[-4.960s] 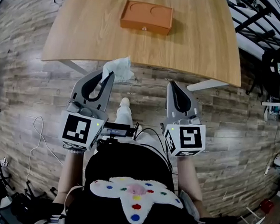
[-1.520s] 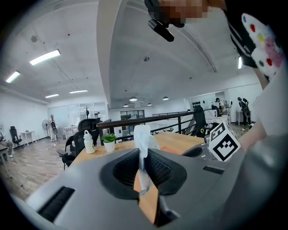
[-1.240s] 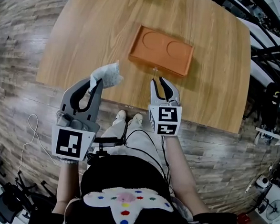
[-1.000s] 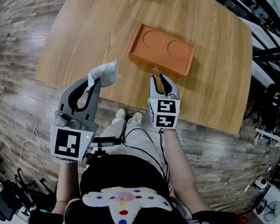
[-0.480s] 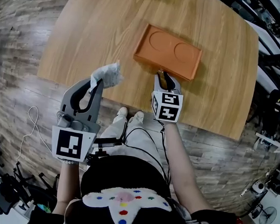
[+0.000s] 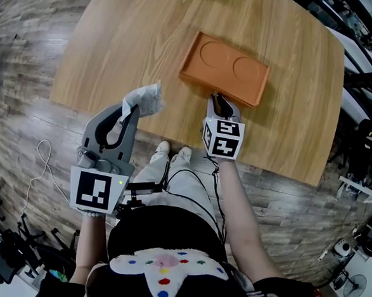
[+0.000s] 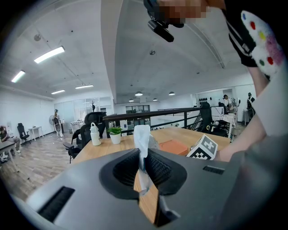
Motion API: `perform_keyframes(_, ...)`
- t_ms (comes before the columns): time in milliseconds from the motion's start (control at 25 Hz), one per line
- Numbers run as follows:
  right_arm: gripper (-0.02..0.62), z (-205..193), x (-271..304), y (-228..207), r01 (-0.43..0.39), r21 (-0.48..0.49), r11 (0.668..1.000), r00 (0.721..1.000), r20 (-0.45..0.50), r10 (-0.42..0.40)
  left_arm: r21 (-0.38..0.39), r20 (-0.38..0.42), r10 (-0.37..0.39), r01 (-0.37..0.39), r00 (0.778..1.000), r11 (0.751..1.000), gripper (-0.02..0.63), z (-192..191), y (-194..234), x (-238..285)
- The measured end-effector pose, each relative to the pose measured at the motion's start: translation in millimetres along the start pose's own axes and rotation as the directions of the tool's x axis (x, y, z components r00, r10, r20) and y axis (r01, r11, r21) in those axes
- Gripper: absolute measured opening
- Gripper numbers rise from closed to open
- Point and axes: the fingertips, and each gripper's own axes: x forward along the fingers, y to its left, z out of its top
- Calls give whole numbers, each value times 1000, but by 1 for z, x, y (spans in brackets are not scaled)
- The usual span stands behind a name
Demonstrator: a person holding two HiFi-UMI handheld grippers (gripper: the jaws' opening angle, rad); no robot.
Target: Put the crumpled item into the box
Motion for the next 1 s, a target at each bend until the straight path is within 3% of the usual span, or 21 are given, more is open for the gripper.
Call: perform_keyframes(1000, 71, -13, -7, 8, 7, 30, 1000, 1000, -5, -7, 11, -1, -34, 34, 999, 999, 41, -5, -1, -1)
